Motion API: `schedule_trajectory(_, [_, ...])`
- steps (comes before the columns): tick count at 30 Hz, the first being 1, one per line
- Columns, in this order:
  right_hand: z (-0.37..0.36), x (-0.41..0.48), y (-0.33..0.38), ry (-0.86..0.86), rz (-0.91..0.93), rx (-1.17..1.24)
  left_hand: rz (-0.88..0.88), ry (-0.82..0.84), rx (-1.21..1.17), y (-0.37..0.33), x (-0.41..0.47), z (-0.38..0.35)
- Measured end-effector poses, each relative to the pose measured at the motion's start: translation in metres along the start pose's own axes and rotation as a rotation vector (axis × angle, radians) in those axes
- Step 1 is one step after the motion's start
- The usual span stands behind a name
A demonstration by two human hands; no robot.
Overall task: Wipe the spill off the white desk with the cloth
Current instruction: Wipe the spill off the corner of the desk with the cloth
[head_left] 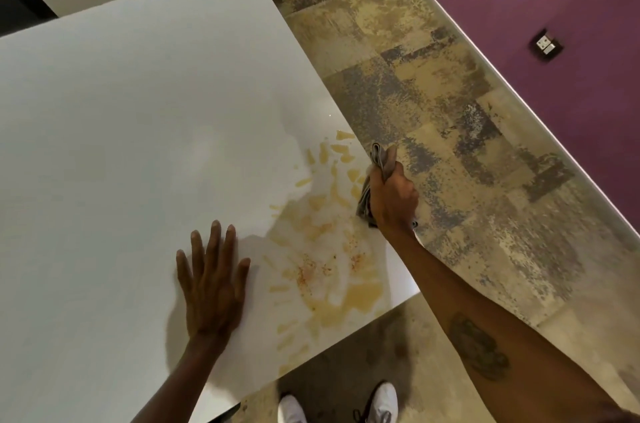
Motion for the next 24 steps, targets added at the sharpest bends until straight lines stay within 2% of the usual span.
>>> schedule_trajectory(5, [-0.012,0.030,0.019,-0.051,0.004,0.095,-0.002,0.016,0.028,0.000,0.003,-0.005])
schedule_trajectory(9, [-0.028,0.061,0.042,-0.007,0.018,0.258,0.010,0.021,0.031,0.002,0.006,-0.007])
schedule_trajectory(12, [-0.039,0.081,0.058,0.032,0.094,0.341,0.009,0.031,0.031,0.003,0.007,-0.008])
schedule_trajectory(16, [-0.055,0.096,0.072,0.158,0.267,0.297,0.012,0.023,0.026,0.004,0.010,-0.008])
schedule_trajectory(20, [-0.067,0.098,0.083,0.307,0.541,0.115,0.004,0.011,0.021,0.008,0.011,-0.009])
schedule_trajectory(24, [-0.064,0.096,0.085,0.337,0.521,0.136,-0.003,-0.012,0.015,0.009,0.011,-0.010])
Point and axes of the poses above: each hand's wrist, its own x-axis towards the middle knuckle, its own z-axis out of the back of the hand, y = z × x, the point moved 6 cm from there along x, towards the middle knuckle, and after that the axes turned 15 degrees about z, right-handed, at the moved point
